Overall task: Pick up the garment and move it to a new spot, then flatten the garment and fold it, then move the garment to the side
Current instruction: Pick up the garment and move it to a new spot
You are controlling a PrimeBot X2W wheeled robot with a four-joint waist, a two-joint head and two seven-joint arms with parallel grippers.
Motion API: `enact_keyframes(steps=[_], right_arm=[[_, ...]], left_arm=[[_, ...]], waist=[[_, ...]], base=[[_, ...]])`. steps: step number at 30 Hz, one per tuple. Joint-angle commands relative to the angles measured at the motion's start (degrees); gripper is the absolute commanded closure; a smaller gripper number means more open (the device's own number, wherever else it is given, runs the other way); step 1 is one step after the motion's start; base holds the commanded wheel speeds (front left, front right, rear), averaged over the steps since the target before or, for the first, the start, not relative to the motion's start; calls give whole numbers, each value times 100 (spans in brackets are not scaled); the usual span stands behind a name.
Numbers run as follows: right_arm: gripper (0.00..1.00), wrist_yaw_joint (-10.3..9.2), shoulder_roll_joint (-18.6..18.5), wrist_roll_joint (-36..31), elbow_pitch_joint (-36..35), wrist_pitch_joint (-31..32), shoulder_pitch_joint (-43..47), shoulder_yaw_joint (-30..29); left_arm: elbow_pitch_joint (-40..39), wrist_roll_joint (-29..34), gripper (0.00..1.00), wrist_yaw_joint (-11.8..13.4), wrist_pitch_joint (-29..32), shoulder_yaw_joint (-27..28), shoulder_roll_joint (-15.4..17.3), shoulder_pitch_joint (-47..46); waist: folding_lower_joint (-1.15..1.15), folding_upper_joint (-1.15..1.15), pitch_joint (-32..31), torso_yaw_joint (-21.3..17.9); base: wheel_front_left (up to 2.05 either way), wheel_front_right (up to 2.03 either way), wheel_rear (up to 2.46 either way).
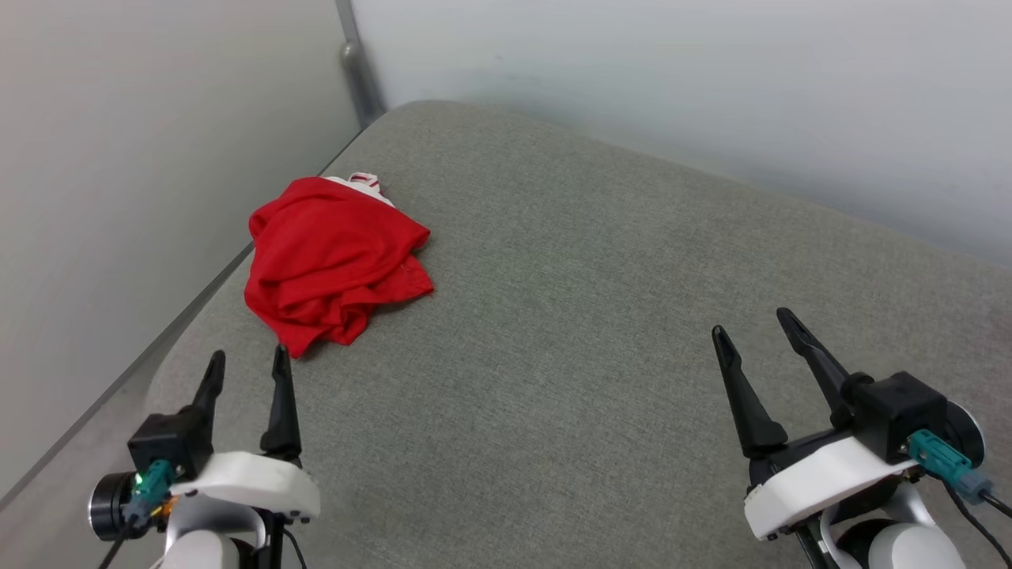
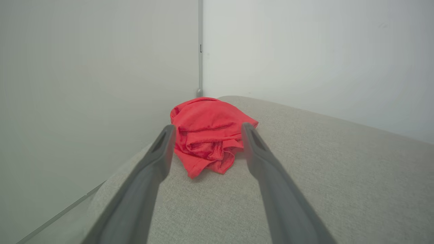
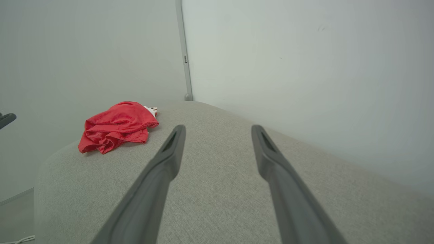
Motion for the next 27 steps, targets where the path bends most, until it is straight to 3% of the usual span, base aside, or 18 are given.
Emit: enact_keyframes(steps=[1,9,17,27], right_arm=[[0,-2,10,8,-57,19,-62,-4],[0,-2,8,-46,-280,136,-384,3],[0,-2,-39,43,-305,54,-734,-148],[0,-2,-23,53,-224,-143,-1076,-159]], left_arm=[[86,-82,0,-39,-14,38,54,-155],[842,-355,0,-123,470,168,523,-1571],[1727,-982,0,-276,1054,322,1457,-2947],[3102,-1834,0,-290,3396,28,2740,-3694]], waist=[[0,0,91,-105],[0,0,838,-724],[0,0,1595,-1406],[0,0,2275,-1977]], base=[[0,0,0],[0,0,0],[0,0,0],[0,0,0]])
